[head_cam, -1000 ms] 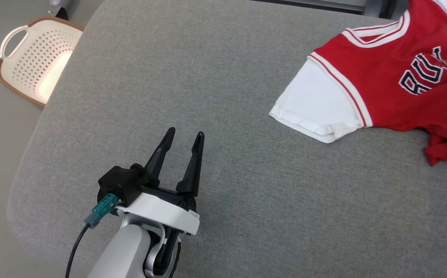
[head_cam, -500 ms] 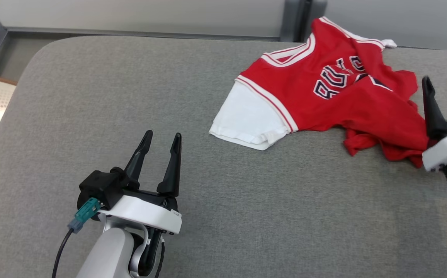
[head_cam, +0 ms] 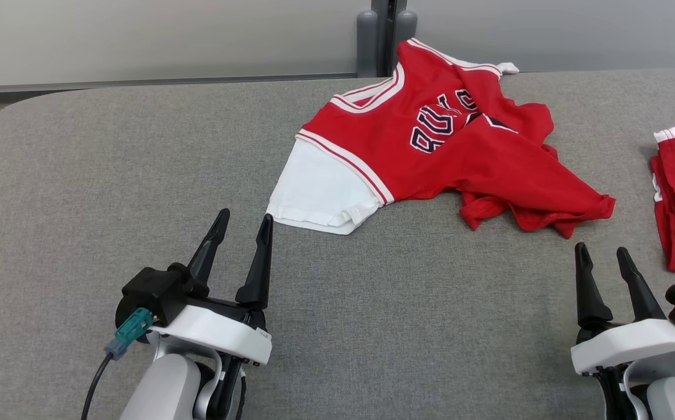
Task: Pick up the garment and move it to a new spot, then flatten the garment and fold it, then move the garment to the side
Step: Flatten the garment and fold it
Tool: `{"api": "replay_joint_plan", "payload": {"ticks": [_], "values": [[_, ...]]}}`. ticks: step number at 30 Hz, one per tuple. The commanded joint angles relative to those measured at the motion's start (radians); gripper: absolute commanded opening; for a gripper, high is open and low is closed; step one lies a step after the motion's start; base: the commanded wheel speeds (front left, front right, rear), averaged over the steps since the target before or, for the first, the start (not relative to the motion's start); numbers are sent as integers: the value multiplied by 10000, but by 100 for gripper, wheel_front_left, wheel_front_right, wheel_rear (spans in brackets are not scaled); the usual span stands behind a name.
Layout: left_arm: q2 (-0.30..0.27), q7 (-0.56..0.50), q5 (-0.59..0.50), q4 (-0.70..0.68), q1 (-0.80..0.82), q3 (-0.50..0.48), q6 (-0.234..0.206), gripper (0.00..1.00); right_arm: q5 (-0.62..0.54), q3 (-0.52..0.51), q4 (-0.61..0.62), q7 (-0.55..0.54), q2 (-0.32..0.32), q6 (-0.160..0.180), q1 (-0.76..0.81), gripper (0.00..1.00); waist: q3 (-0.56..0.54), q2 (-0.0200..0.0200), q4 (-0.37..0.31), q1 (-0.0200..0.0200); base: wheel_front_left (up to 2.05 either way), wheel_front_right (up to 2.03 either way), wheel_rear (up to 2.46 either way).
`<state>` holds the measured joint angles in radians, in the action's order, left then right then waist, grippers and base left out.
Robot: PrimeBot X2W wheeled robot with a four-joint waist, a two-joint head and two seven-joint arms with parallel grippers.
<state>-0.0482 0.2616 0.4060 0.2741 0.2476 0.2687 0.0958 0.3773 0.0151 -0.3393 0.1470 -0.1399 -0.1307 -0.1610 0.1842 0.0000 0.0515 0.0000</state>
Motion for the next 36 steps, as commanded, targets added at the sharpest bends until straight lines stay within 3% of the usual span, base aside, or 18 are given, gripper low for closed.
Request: {"api": "replay_joint_plan", "payload": {"ticks": [1,8,15,24,25,27,36], "values": [[-49,46,-44,39,-39,8,27,100,40,-44,112,-78,70,-1,43,100,5,0,29,0,0,0,0],[-46,46,-39,83,13,143,83,100,958,-161,25,-755,408,-1,-378,100,110,0,389,0,0,0,0],[-44,46,172,45,138,336,-4,100,2343,-1134,-1301,-1723,640,-1,-1350,100,442,0,1105,0,0,0,0],[-43,46,288,30,205,424,-74,100,2488,-1602,-2172,-1768,526,-3,-2058,100,687,0,1621,0,0,0,0],[-43,46,308,23,213,436,-75,100,2476,-1646,-2270,-1771,529,-3,-2106,85,702,0,1654,0,0,0,0],[-43,46,343,4,229,448,-88,100,2433,-1680,-2427,-1752,523,-3,-2184,0,740,0,1705,0,0,0,0],[-44,46,304,47,190,369,-127,100,2141,-1247,-2083,-1265,353,-3,-2217,0,654,0,1557,0,0,0,0]]}}
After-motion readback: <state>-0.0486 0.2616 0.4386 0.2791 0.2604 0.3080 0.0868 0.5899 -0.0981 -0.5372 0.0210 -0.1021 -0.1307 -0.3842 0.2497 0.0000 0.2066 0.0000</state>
